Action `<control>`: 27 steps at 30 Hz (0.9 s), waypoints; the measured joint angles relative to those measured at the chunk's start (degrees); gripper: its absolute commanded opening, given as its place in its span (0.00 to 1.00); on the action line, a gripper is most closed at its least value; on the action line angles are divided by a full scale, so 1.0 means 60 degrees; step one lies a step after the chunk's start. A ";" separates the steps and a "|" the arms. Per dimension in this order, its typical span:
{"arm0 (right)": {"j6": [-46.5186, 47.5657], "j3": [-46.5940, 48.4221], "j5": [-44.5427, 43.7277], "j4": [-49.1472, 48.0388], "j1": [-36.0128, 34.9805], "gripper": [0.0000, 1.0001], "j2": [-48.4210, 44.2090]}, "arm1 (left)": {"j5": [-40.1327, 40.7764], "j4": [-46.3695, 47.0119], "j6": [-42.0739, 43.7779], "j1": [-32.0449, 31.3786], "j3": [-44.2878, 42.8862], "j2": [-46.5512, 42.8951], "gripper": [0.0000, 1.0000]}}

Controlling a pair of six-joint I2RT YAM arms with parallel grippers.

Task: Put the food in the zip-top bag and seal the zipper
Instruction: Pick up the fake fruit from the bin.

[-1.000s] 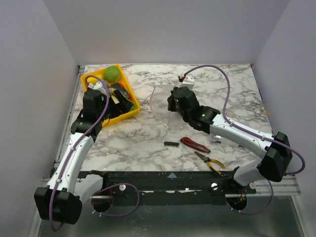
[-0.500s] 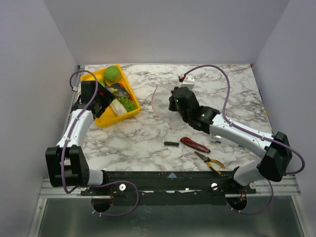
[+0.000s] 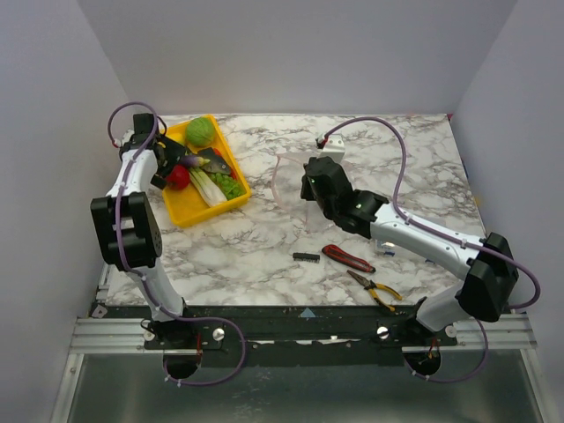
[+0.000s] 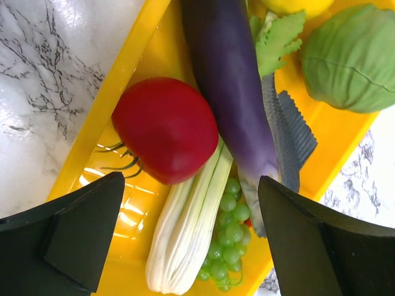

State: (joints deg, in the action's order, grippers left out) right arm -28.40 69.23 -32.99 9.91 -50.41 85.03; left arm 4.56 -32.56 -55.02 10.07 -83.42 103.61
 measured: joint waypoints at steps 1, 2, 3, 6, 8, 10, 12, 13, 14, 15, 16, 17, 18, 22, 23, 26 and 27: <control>0.0000 0.0000 0.0000 0.0000 0.0000 0.00 0.0025 | 0.0055 -0.0149 -0.0117 0.0022 -0.0291 0.0313 0.89; 0.0000 0.0000 -0.0004 0.0000 0.0000 0.00 0.0047 | 0.0087 -0.0270 -0.0237 0.0033 -0.0488 0.0546 0.88; 0.0004 0.0000 -0.0015 0.0000 0.0000 0.00 0.0066 | 0.0102 -0.0331 -0.0302 0.0036 -0.0554 0.0648 0.87; 0.0004 0.0000 -0.0029 0.0000 0.0000 0.00 0.0098 | 0.0175 -0.0616 -0.0561 0.0062 -0.0616 0.0874 0.86; 0.0004 0.0000 -0.0029 -0.0004 0.0000 0.00 0.0106 | 0.0291 -0.0878 -0.0761 0.0080 -0.0765 0.1038 0.86; 0.0004 0.0000 -0.0029 0.0000 0.0000 0.00 0.0120 | 0.0397 -0.1053 -0.0925 0.0080 -0.0922 0.1166 0.86; 0.0004 0.0000 -0.0033 0.0000 0.0000 0.00 0.0153 | 0.0466 -0.1188 -0.1107 0.0080 -0.1016 0.1260 0.84; 0.0004 0.0000 -0.0033 0.0000 0.0000 0.00 0.0171 | 0.0499 -0.1213 -0.1177 0.0080 -0.1027 0.1293 0.84; 0.0004 0.0000 -0.0033 0.0000 0.0000 0.00 0.0193 | 0.0535 -0.1264 -0.1260 0.0084 -0.1027 0.1333 0.84; 0.0004 0.0000 -0.0033 0.0000 0.0000 0.00 0.0226 | 0.0546 -0.1279 -0.1297 0.0087 -0.1027 0.1351 0.84; 0.0004 0.0000 -0.0033 -0.0004 0.0000 0.00 0.0262 | 0.0546 -0.1304 -0.1351 0.0095 -0.1045 0.1402 0.84; 0.0007 0.0000 -0.0029 0.0000 0.0000 0.00 0.0280 | 0.0543 -0.1355 -0.1392 0.0095 -0.1118 0.1468 0.84; 0.0007 0.0000 -0.0029 0.0000 0.0000 0.00 0.0306 | 0.0543 -0.1373 -0.1417 0.0098 -0.1191 0.1530 0.84; 0.0004 0.0000 -0.0029 0.0000 0.0000 0.00 0.0335 | 0.0539 -0.1410 -0.1453 0.0098 -0.1424 0.1767 0.73; 0.0004 0.0000 -0.0029 0.0000 0.0000 0.00 0.0335 | 0.0543 -0.1417 -0.1453 0.0098 -0.1468 0.1810 0.64; 0.0004 0.0000 -0.0029 0.0000 0.0000 0.00 0.0335 | 0.0521 -0.1370 -0.1402 0.0117 -0.1490 0.1854 0.47; 0.0004 0.0000 -0.0029 0.0000 0.0000 0.00 0.0335 | 0.0528 -0.1351 -0.1395 0.0117 -0.1490 0.1854 0.40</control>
State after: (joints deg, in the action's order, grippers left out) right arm -28.38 69.23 -33.17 9.91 -50.41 87.05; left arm 7.73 -40.66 -63.40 10.76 -92.36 114.74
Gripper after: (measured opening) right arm 0.006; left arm 0.592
